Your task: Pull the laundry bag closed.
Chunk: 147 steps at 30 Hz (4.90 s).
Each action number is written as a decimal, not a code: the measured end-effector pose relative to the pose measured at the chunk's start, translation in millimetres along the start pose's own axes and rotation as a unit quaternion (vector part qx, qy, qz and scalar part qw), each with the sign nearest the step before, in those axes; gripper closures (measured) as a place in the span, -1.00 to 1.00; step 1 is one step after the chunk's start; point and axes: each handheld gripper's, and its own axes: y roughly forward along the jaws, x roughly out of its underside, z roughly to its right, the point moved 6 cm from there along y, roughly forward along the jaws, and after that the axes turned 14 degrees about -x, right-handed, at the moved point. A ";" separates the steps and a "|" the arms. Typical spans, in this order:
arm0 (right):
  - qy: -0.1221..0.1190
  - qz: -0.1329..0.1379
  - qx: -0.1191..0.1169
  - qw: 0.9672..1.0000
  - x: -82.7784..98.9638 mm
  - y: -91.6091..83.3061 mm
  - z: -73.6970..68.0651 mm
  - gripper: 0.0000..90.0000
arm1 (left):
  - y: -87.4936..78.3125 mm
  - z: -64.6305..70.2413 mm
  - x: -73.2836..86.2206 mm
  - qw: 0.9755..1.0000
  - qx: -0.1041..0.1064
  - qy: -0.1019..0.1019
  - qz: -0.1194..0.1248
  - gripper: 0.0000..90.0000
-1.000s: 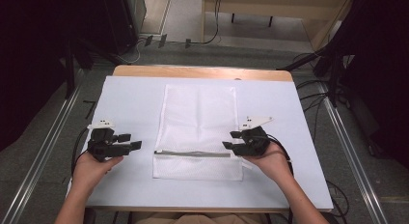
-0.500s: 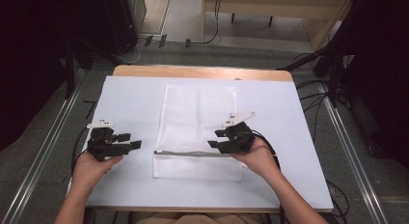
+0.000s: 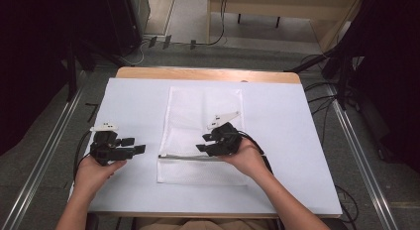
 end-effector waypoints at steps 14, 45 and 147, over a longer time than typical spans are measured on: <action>-0.004 -0.013 -0.024 1.000 -10.7 34.1 -12.8 0.42 | 0.2 0.1 -0.4 1.000 0.001 0.001 0.002 -0.17; 0.002 -0.050 -0.068 0.996 -14.1 100.5 -31.0 0.68 | 0.3 -0.4 -1.1 1.000 -0.003 0.005 0.007 -0.17; -0.015 -0.026 -0.118 0.993 -49.9 92.0 -41.9 0.95 | 29.4 43.8 5.4 0.990 0.090 0.091 -0.066 0.94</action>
